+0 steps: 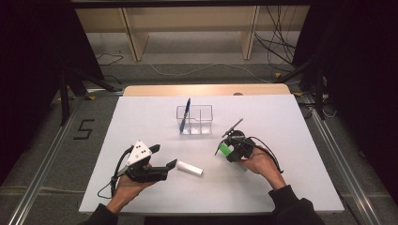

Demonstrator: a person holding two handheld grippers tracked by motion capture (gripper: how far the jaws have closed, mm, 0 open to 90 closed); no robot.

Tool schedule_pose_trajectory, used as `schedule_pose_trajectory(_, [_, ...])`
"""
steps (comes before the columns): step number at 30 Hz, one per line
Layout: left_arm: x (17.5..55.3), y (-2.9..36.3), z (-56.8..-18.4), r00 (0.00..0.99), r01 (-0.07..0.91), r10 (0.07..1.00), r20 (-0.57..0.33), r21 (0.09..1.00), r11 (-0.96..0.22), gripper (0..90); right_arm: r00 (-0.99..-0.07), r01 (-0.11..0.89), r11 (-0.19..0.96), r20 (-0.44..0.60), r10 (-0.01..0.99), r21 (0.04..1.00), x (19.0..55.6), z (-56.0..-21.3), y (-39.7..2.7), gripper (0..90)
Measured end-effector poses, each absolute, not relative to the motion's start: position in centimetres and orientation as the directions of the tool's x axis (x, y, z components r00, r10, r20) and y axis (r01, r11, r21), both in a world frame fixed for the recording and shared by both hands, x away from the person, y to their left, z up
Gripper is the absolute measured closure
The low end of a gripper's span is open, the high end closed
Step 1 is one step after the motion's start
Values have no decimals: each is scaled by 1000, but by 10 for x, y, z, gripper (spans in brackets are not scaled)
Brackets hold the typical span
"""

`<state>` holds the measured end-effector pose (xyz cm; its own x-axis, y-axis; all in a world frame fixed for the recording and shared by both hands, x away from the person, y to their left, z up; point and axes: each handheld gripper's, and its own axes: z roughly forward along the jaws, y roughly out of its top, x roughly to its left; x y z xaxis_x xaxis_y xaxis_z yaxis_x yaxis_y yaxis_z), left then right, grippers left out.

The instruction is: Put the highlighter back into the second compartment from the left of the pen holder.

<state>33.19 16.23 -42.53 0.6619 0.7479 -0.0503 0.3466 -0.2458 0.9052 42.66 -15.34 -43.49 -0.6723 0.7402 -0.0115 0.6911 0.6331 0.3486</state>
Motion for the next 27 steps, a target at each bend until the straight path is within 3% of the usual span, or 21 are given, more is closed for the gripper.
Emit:
schedule_pose_trajectory(14, [332, 163, -425, 653, 347, 755, -55, 909, -233, 186, -646, 553, 473, -5, 763, 686, 425, -406, -164, 670])
schedule_pose_trajectory(27, [333, 165, -424, 646, 345, 761, -62, 913, -218, 185, -613, 451, 297, 49, 789, 842, 435, -391, -161, 670])
